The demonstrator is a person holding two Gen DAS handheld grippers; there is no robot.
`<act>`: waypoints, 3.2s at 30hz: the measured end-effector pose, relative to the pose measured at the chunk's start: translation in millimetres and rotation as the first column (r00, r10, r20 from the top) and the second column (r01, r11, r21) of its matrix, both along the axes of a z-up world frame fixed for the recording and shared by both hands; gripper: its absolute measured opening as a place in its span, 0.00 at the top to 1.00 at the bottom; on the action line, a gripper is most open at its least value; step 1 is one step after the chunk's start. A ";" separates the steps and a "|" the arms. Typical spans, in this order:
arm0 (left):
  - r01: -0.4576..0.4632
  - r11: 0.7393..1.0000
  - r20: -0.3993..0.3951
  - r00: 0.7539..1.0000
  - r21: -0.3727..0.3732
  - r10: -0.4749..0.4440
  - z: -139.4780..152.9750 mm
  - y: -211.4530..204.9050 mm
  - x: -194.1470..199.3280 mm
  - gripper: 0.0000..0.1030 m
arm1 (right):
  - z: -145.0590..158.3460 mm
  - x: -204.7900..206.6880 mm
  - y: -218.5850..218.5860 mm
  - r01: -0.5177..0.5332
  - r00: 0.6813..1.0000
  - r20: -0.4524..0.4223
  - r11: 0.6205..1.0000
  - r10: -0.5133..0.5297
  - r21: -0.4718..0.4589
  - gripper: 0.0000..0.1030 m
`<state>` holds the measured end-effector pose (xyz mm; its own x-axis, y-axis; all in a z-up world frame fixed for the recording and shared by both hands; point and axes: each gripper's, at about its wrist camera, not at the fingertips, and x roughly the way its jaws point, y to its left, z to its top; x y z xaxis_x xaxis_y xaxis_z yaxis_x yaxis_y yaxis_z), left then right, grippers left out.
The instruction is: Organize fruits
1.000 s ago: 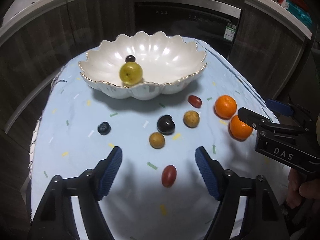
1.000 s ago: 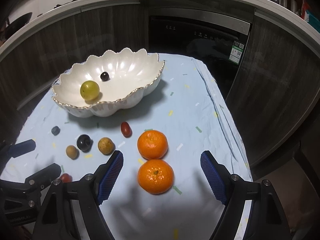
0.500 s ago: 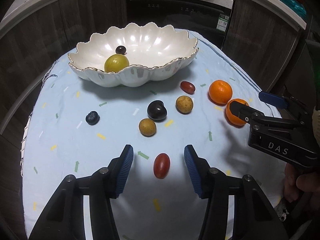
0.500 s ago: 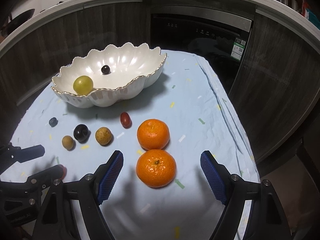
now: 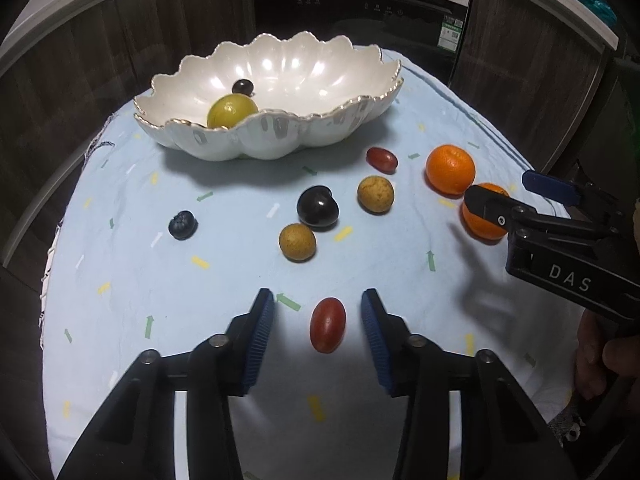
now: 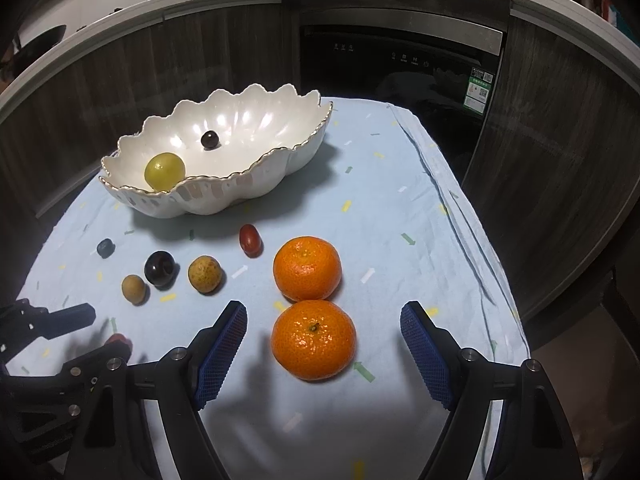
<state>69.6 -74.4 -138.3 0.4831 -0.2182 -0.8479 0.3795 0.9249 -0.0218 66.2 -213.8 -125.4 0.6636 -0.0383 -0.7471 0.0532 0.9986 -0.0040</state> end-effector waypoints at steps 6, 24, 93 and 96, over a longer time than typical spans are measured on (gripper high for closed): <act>0.010 1.000 -0.032 0.999 0.008 -0.010 -7.7 -3.3 1.1 0.69 | -5.0 2.9 0.9 -0.007 1.000 -0.015 1.000 0.007 0.005 0.22; 0.019 1.000 -0.036 0.999 0.017 -0.019 -9.1 -6.0 0.2 0.82 | -21.0 9.6 -1.8 -0.021 0.995 -0.092 0.998 0.026 0.057 0.54; -0.186 0.980 0.077 0.979 -0.072 0.191 72.2 56.1 102.1 0.82 | 63.9 74.3 41.5 -0.098 0.995 0.019 0.994 0.097 0.050 0.54; -0.187 0.980 0.089 0.977 -0.073 0.194 78.0 56.1 112.6 0.82 | 67.3 84.2 40.8 -0.095 0.995 0.028 0.994 0.094 0.053 0.54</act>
<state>182.2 -18.2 -60.3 0.5989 -0.1669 -0.7832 0.1997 0.9783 -0.0558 150.4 -173.0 -58.2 0.6808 0.0653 -0.7296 -0.0421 0.9979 0.0501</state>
